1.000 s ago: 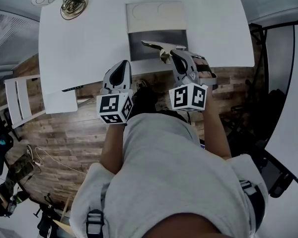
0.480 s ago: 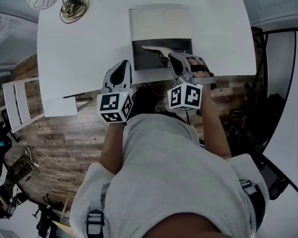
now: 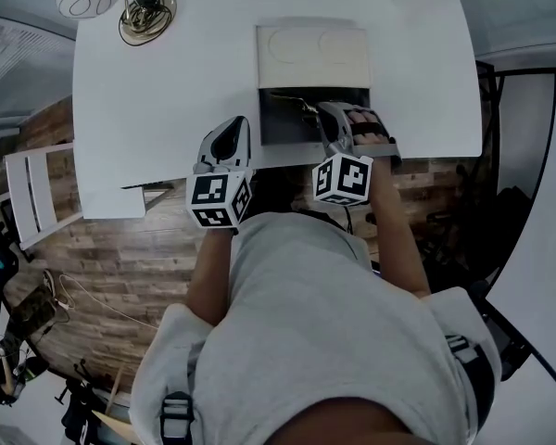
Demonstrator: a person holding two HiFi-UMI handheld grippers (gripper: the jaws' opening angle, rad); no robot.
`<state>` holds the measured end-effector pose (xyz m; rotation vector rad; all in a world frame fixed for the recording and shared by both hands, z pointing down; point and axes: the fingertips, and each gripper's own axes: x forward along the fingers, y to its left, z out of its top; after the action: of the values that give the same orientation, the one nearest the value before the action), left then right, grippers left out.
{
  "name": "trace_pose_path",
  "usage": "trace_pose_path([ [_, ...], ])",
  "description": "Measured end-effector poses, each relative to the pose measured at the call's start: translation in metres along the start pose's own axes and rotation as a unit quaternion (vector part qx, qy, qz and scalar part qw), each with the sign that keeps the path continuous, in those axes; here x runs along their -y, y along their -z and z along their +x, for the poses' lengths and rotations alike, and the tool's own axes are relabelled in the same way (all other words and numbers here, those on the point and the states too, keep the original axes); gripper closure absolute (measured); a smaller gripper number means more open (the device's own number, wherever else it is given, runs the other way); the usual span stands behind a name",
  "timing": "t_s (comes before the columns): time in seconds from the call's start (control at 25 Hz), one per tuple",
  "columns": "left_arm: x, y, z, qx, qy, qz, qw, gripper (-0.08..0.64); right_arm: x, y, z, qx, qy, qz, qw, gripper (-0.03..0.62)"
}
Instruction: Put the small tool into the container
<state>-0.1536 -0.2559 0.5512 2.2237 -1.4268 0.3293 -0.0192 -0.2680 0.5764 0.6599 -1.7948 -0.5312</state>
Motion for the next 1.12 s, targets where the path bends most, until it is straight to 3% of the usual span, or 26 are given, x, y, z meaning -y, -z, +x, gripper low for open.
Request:
trace_pose_path([
  [0.72,-0.003,-0.009,0.022,-0.062,0.027,0.004,0.9977,0.537,-0.004,0.01,0.021,-0.05,-0.053,-0.025,0.997,0.563],
  [1.12,0.008,0.005,0.019,-0.086,0.035,0.003,0.9957,0.537,-0.011,0.016,0.021,-0.051,-0.056,-0.023,0.997,0.561],
])
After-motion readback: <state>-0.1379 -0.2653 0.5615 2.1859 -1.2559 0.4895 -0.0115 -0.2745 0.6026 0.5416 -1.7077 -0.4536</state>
